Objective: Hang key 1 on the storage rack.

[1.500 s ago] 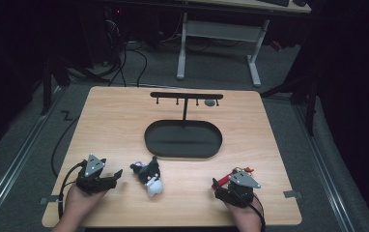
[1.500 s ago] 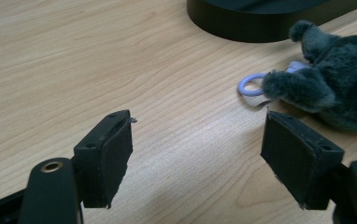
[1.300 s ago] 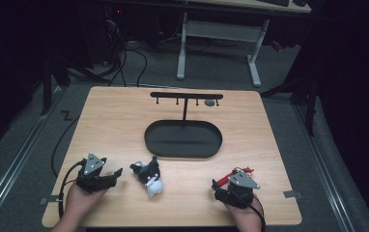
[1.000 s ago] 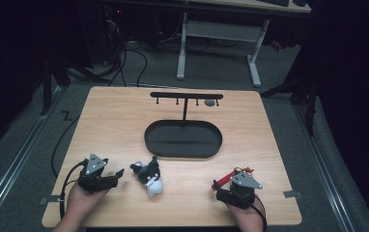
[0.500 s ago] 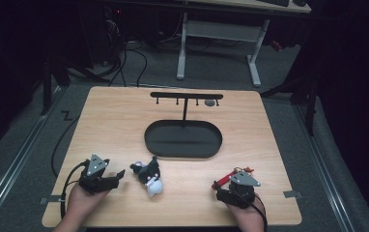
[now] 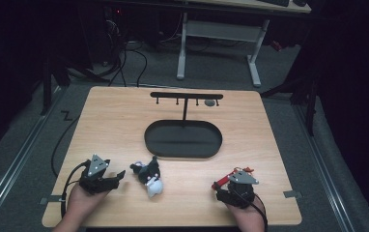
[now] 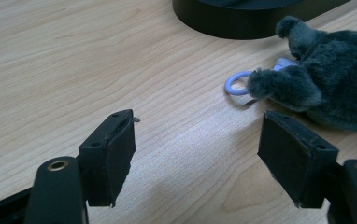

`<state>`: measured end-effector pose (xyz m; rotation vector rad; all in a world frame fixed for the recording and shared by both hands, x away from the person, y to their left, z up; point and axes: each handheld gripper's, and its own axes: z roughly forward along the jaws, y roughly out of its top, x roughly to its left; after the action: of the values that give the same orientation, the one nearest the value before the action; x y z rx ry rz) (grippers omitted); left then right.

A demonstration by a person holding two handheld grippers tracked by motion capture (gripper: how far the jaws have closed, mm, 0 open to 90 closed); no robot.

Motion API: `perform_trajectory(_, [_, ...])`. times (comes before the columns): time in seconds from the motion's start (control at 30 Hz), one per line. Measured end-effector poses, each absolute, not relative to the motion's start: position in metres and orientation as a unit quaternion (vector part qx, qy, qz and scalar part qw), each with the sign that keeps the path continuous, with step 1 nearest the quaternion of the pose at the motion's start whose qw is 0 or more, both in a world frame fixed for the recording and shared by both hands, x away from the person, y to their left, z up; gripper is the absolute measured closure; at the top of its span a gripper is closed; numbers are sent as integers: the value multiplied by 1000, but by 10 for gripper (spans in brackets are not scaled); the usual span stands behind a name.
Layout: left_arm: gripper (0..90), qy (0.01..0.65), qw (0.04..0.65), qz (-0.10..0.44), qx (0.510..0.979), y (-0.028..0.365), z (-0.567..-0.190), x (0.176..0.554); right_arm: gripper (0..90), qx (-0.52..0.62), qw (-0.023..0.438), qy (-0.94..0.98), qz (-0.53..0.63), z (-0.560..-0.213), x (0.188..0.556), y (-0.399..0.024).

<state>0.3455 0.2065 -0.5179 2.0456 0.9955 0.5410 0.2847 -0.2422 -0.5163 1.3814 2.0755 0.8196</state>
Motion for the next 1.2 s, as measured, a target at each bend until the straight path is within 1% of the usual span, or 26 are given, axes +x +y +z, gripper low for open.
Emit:
perform_trajectory(0.1, [284, 389, 388, 215, 807, 206, -518, 345, 308, 516, 241, 767, 297, -513, 285, -244])
perform_trajectory(0.23, [286, 383, 389, 213, 810, 206, -518, 345, 339, 516, 232, 771, 292, -511, 284, -246])
perform_trajectory(0.33, [283, 378, 388, 214, 813, 205, -518, 343, 347, 518, 228, 771, 293, -509, 284, -248])
perform_trajectory(0.57, [278, 368, 390, 222, 814, 202, -515, 343, 356, 519, 202, 779, 287, -510, 283, -247])
perform_trajectory(0.7, [271, 350, 389, 221, 823, 197, -517, 344, 406, 526, 199, 779, 279, -510, 283, -248])
perform_trajectory(0.8, [265, 335, 385, 230, 829, 193, -518, 344, 410, 531, 194, 779, 272, -510, 284, -248])
perform_trajectory(0.9, [256, 331, 390, 228, 828, 192, -518, 344, 412, 535, 189, 782, 257, -507, 284, -247])
perform_trajectory(1.1, [248, 336, 385, 227, 829, 192, -518, 349, 392, 542, 159, 792, 231, -497, 292, -236])
perform_trajectory(1.2, [241, 333, 382, 228, 831, 191, -517, 347, 383, 537, 163, 797, 222, -494, 294, -233])
